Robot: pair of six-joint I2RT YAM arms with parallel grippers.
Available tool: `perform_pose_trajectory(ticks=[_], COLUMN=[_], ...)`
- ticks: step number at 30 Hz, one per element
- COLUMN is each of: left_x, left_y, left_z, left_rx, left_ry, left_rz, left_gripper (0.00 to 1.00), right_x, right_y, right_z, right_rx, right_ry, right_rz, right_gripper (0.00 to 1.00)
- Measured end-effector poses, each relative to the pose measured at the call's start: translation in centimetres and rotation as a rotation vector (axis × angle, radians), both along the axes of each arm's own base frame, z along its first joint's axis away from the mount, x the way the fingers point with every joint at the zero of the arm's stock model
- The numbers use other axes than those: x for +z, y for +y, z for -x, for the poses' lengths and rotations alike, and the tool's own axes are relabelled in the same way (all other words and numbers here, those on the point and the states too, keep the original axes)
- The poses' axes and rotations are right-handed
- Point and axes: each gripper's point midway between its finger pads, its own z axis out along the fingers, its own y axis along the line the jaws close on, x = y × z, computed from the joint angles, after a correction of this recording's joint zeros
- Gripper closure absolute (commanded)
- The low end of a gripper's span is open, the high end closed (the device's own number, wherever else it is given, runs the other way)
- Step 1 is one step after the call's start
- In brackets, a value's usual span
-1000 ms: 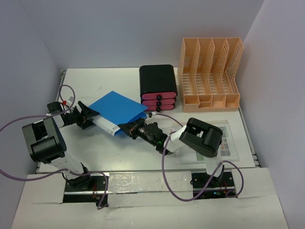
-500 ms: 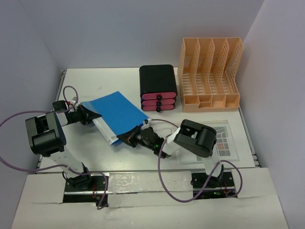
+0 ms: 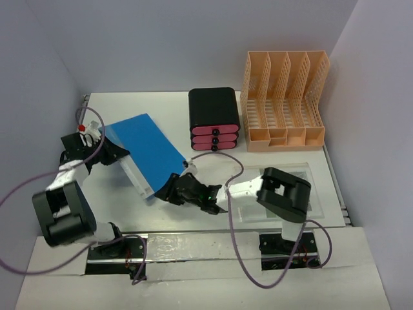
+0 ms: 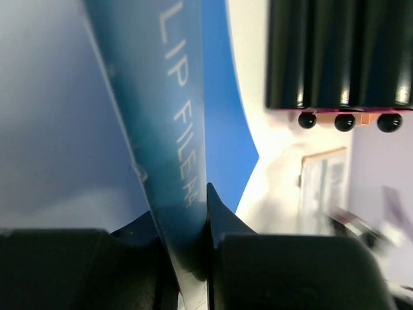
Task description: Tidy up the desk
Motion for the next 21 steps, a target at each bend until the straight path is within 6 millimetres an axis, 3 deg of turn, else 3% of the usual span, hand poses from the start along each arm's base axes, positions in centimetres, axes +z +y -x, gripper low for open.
perform_pose_trajectory(ticks=[3, 6, 10, 14, 21], left_x=[3.5, 5.9, 6.4, 6.1, 9.1], left_y=[0.6, 1.1, 1.0, 0.5, 0.3], left_z=[0.3, 0.4, 0.9, 1.8, 2.4], left_rx=[0.035, 0.062, 0.059, 0.045, 0.089], left_ry=[-0.137, -0.222, -0.226, -0.163, -0.176], left_rz=[-0.099, -0.155, -0.164, -0.138, -0.144], left_gripper=[1.00, 1.00, 1.00, 1.00, 1.00], right_x=[4.6, 7.8, 9.2, 9.4, 11.8], right_y=[1.1, 1.3, 0.9, 0.7, 4.0], right_z=[1.8, 2.9, 1.5, -0.5, -1.9], right_rx=[0.011, 0.016, -0.012, -0.021, 0.028], right_ry=[-0.197, -0.359, -0.567, -0.737, -0.963], right_rz=[0.156, 0.279, 0.462, 0.605, 0.628], right_gripper=[0.45, 0.44, 0.42, 0.40, 0.39])
